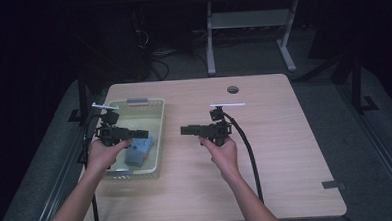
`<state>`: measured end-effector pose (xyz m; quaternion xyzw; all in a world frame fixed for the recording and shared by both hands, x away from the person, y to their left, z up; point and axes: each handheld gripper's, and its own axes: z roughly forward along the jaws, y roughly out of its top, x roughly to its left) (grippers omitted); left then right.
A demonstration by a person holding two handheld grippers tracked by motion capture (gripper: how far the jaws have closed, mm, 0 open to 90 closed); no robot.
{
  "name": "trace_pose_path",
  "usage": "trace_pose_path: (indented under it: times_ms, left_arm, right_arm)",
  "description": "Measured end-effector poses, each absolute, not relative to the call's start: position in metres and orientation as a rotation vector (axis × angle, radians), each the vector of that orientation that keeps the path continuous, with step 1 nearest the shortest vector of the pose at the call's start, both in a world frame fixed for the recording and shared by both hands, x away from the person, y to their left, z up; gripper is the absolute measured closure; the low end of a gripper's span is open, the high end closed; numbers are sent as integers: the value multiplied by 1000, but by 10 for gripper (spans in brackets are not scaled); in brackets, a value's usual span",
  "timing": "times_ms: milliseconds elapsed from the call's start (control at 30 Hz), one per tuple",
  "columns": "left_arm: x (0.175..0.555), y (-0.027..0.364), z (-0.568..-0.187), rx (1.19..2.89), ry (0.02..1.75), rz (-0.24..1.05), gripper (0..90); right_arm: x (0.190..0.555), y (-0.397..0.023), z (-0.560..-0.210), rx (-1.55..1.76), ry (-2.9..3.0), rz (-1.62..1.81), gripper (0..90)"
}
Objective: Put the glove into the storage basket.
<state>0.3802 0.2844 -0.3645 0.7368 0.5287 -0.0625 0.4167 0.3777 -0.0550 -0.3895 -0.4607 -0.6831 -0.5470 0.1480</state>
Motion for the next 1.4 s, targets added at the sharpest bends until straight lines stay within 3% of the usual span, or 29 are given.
trace_pose_path:
  times_ms: [567, 1400]
  left_arm:
    - [373, 246, -355, 1886, 1195, -158, 342]
    - [367, 197, -355, 1877, 1091, -230, 297]
  right_arm:
    - [377, -99, -387, -1387, -1943, -1620, 430]
    - [368, -162, -389, -1475, -1884, -1681, 392]
